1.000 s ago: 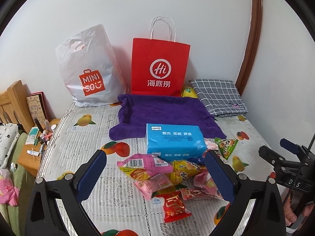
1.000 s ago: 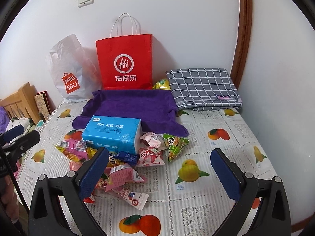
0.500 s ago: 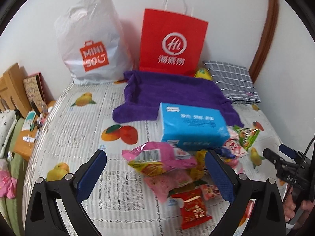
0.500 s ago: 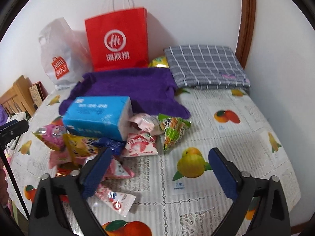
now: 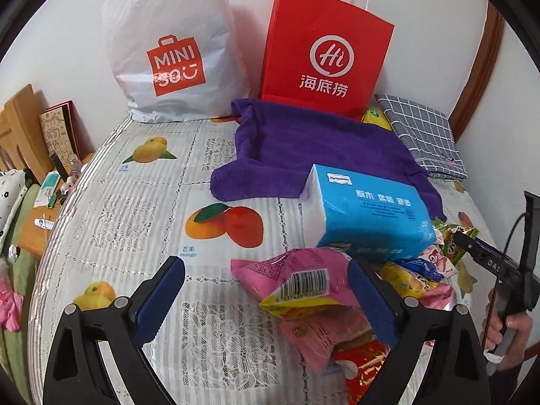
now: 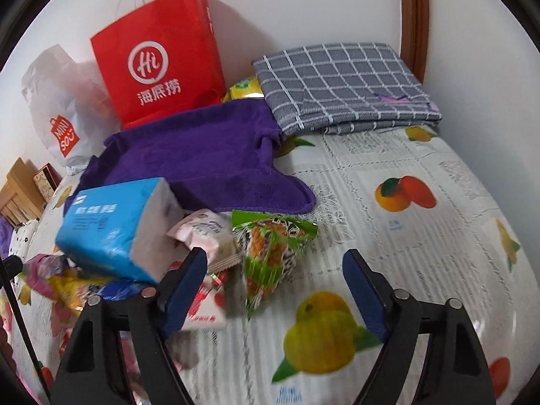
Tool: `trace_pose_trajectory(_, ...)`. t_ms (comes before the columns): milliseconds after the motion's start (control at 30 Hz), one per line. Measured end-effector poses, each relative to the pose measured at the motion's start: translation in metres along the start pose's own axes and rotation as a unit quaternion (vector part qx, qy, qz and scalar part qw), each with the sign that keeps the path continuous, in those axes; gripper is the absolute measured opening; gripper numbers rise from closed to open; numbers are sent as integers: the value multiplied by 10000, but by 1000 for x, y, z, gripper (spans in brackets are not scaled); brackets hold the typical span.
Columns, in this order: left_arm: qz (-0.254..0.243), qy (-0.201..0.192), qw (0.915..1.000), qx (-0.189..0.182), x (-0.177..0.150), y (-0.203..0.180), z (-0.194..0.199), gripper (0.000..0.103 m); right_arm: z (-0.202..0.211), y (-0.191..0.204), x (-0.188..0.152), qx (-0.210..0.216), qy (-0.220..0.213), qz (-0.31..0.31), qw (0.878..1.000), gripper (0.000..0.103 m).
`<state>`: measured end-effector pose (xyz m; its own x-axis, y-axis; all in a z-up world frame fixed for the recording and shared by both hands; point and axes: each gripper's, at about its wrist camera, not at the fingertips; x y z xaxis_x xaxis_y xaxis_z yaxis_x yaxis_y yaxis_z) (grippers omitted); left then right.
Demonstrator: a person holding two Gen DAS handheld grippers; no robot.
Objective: Organize snacks
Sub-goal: 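Grasp the pink snack bag with the left tool while the right tool grasps the green triangular snack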
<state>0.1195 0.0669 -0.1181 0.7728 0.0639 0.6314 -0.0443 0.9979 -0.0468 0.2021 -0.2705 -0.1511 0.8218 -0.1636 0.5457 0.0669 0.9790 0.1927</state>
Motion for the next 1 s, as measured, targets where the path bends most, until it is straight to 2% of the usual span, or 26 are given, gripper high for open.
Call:
trace_pose_trajectory(267,-41,36,9997,-218,-5,-6,-11,97,-23,1,-2,238,54,124,9996,66)
trace_pose_trajectory(367,-178,41,9996,-237,-1,-14,-13,97,-27,-1,-3,238,139,109,9996,51)
trace_pose_trajectory(700,-441,302,9983,-213,4,-35,-35,98,-27,2,-5,267,-2,259,9993,49)
trace_pose_trajectory(767,-467,339,9980,-255,2,-36,-40,94,-27,3,-5,241,-8,274,9993,49)
trace_pose_trajectory(800,-439,332,9980,-301,0,-35,-41,85,-27,3,-5,237,-13,284,9993,49)
trace_pose_trajectory(867,-358,247,9984,-355,-3,-33,-40,81,-27,2,-5,255,-5,262,9993,49)
trace_pose_trajectory(933,-370,192,9983,-400,-4,-32,-37,72,-28,1,-5,244,-7,240,9994,49)
trace_pose_trajectory(1000,-366,154,9982,-458,-6,-30,-34,70,-28,-1,-5,234,-16,188,9995,49)
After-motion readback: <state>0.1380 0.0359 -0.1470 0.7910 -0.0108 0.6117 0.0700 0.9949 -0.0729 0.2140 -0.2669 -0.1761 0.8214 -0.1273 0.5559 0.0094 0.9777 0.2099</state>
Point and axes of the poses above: each gripper's, at about its wrist camera, not at the fingertips, and z roughly against the way its jaws point, y to its left, x to its top, and after that the axes turned 9 degrees about -z, right-handed
